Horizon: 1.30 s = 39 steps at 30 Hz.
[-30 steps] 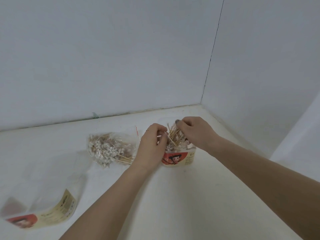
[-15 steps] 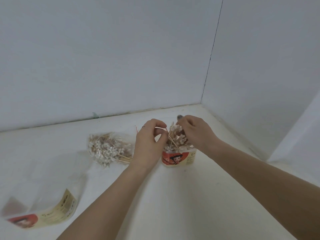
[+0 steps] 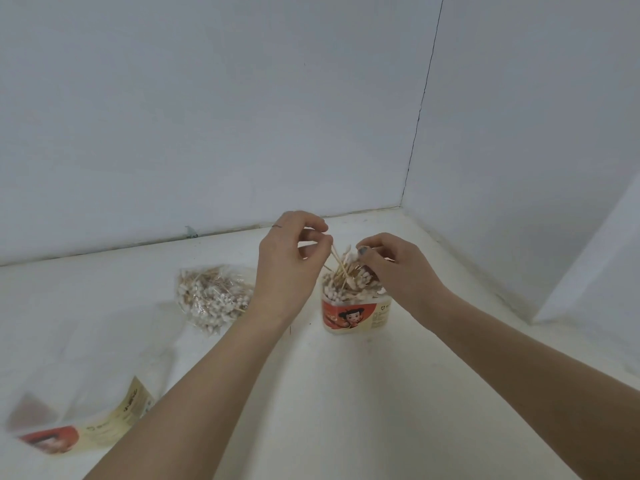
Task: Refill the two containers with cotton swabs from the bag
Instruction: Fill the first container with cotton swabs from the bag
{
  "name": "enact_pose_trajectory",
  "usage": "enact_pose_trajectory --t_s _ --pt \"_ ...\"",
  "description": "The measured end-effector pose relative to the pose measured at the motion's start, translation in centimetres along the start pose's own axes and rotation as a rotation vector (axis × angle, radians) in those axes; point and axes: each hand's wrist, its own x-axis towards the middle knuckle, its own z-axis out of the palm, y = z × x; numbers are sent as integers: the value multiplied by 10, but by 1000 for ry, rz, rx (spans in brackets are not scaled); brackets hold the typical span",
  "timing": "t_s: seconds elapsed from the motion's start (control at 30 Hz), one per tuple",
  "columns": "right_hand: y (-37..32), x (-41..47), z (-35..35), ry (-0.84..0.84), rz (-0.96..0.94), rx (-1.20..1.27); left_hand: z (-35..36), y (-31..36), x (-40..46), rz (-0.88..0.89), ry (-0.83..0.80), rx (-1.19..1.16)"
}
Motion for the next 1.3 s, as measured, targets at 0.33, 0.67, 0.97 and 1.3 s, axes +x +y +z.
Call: enact_pose_trajectory --t_s 0.33,0.67,0.97,1.3 --pt "10 -12 -7 -108 20 272 14 -12 -9 364 -221 261" --pt "6 -9 3 -23 -73 15 9 -21 -11 -109 -127 -34" --pt "-1 -12 -6 -142 -36 77 13 -25 -10 -198 -97 -99" --pt "-2 -8 -10 -166 -28 32 21 -41 -14 -411 -185 -67"
